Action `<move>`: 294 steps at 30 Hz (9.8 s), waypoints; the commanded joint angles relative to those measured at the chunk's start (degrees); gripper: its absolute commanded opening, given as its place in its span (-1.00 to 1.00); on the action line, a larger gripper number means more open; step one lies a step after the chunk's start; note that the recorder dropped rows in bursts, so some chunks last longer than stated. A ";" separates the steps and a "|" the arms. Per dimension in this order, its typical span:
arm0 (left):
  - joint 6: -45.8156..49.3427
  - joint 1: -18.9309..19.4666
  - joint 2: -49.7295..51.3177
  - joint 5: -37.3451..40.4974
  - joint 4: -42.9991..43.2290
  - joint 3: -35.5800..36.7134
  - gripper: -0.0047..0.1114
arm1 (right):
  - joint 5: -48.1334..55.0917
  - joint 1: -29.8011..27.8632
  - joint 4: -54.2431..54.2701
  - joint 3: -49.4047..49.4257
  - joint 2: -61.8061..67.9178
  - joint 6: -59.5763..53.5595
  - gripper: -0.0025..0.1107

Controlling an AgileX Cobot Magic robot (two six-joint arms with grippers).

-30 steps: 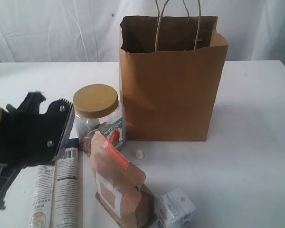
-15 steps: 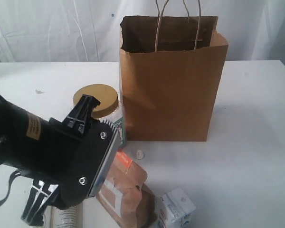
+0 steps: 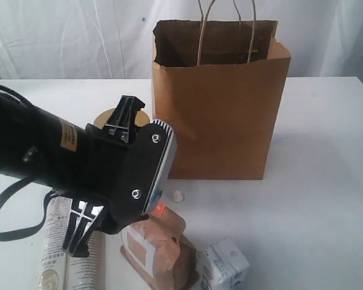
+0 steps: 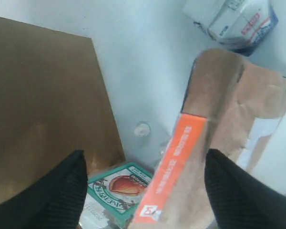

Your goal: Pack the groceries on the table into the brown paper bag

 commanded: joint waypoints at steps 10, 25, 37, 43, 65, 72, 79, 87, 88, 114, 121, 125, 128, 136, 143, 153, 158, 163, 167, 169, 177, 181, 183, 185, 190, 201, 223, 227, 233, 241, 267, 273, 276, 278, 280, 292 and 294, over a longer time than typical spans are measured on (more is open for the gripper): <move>1.20 -0.25 10.33 17.13 -0.59 -4.19 0.30 | -0.74 -0.32 -0.08 0.32 -0.13 0.29 -0.96; 1.62 -0.25 15.77 10.59 -0.84 -4.19 0.30 | -0.74 -0.32 -0.08 0.32 -0.13 0.29 -0.96; 1.48 -0.25 15.92 11.75 -0.84 -4.19 -0.72 | -0.74 -0.32 -0.08 0.32 -0.13 0.29 -0.96; 1.23 -0.25 15.34 14.23 -0.84 -4.19 -0.92 | -0.74 -0.32 -0.08 0.32 -0.13 0.29 -0.96; -4.16 -0.25 -18.01 15.94 4.02 -4.19 -0.92 | -0.74 -0.32 -0.08 0.32 -0.13 0.29 -0.96; -25.43 -0.25 -24.27 13.01 18.51 -4.19 -0.92 | -0.74 -0.32 -0.08 0.32 -0.13 0.29 -0.96; -48.07 -0.25 -24.83 1.88 42.12 -4.19 -0.92 | -0.74 -0.32 -0.08 0.32 -0.13 0.29 -0.96; -66.16 1.54 -22.98 -6.49 55.35 -4.19 -0.92 | -0.74 -0.32 -0.08 0.32 -0.13 0.29 -0.96; -67.57 2.62 -22.25 -7.98 56.03 -4.19 -0.92 | -0.74 -0.32 -0.08 0.32 -0.13 0.29 -0.96; -81.75 23.13 2.50 -63.08 30.91 -4.19 -0.92 | -0.74 0.06 -0.08 0.32 -0.13 0.28 -0.96; -81.56 23.02 5.95 -64.07 31.00 -4.19 -0.92 | -0.74 0.06 -0.08 0.32 -0.13 0.28 -0.96; -81.56 23.02 7.87 -63.85 34.47 -4.19 -0.92 | -0.74 0.06 -0.08 0.32 -0.13 0.28 -0.96; -81.56 23.02 9.43 -64.40 36.19 -4.91 -0.92 | -0.74 0.06 -0.08 0.32 -0.13 0.28 -0.96; -86.86 23.02 11.52 -68.69 43.32 -9.62 -0.92 | -0.74 0.06 -0.08 0.32 -0.13 0.28 -0.96; -92.38 23.02 11.52 -68.91 47.88 -11.20 -0.92 | -0.74 0.06 -0.08 0.32 -0.13 0.28 -0.96; -99.74 23.02 14.17 -68.31 57.92 -11.20 -0.92 | -0.74 0.06 -0.08 0.32 -0.13 0.28 -0.96; -100.76 23.02 14.30 -68.35 57.82 -11.20 -0.60 | -0.74 0.06 -0.08 0.32 -0.13 0.28 -0.96; -105.52 23.02 14.30 -68.09 57.82 -11.20 -0.02 | -0.74 0.06 -0.08 0.32 -0.13 0.28 -0.96; -106.93 23.02 14.30 -68.09 57.82 -11.20 0.21 | -0.74 0.05 -0.08 0.32 -0.13 0.56 -0.96; -106.93 23.02 14.30 -68.09 57.82 -11.20 0.24 | -0.74 0.05 -0.08 0.32 -0.13 0.71 -0.96; -107.78 23.02 14.30 -68.09 57.92 -11.20 0.24 | -0.74 0.05 -0.08 0.32 -0.13 0.71 -0.96; -109.81 23.02 14.30 -68.09 57.92 -11.20 0.24 | -0.74 0.05 -0.08 0.32 -0.13 0.71 -0.96; -109.93 23.02 14.30 -68.09 57.92 -11.20 0.24 | -0.74 0.05 -0.08 0.32 -0.13 0.71 -0.96; -109.94 23.02 14.30 -68.58 57.92 -11.20 0.24 | -0.74 0.05 -0.08 0.32 -0.13 0.71 -0.96; -109.55 23.02 12.40 -70.98 57.92 -11.20 0.23 | -0.74 0.05 -0.08 0.32 -0.13 0.71 -0.96; -109.41 23.02 -1.44 -63.29 68.75 -11.20 0.00 | -0.74 0.05 -0.08 0.32 -0.13 0.71 -0.96; -136.57 23.02 -20.14 -18.23 93.63 26.03 -0.92 | -0.74 0.05 -0.08 0.32 -0.13 0.71 -0.96; -129.15 23.02 -19.76 -17.83 102.95 28.91 -0.92 | -0.74 0.05 -0.08 0.32 -0.13 0.71 -0.96; -135.15 23.02 -19.62 -11.42 102.95 28.47 -0.92 | -0.74 0.05 -0.08 0.32 -0.13 0.71 -0.96; -151.09 32.37 -9.55 -5.39 102.95 20.34 -0.92 | -0.74 0.05 -0.08 0.32 -0.13 0.71 -0.96; -123.94 55.09 19.26 -68.03 78.67 10.10 -0.92 | -0.74 0.05 -0.08 0.32 -0.13 0.71 -0.96; -110.08 55.09 26.10 -81.85 71.38 10.10 -0.92 | -0.74 0.05 -0.08 0.32 -0.13 0.71 -0.96; -108.68 55.09 28.72 -84.16 72.49 7.91 -0.92 | -0.74 0.05 -0.08 0.32 -0.13 0.71 -0.96; -109.38 55.09 30.16 -85.52 75.37 6.40 -0.92 | -0.74 0.05 -0.08 0.32 -0.13 0.71 -0.96; -111.72 54.98 31.61 -86.19 79.96 5.21 -0.92 | -0.74 0.05 -0.08 0.32 -0.13 0.71 -0.96; -113.42 53.17 33.42 -85.88 84.11 4.77 -0.92 | -0.74 0.05 -0.08 0.32 -0.13 0.71 -0.96; -111.99 51.62 33.42 -85.40 83.98 4.77 -0.92 | -0.74 0.05 -0.08 0.32 -0.13 0.71 -0.96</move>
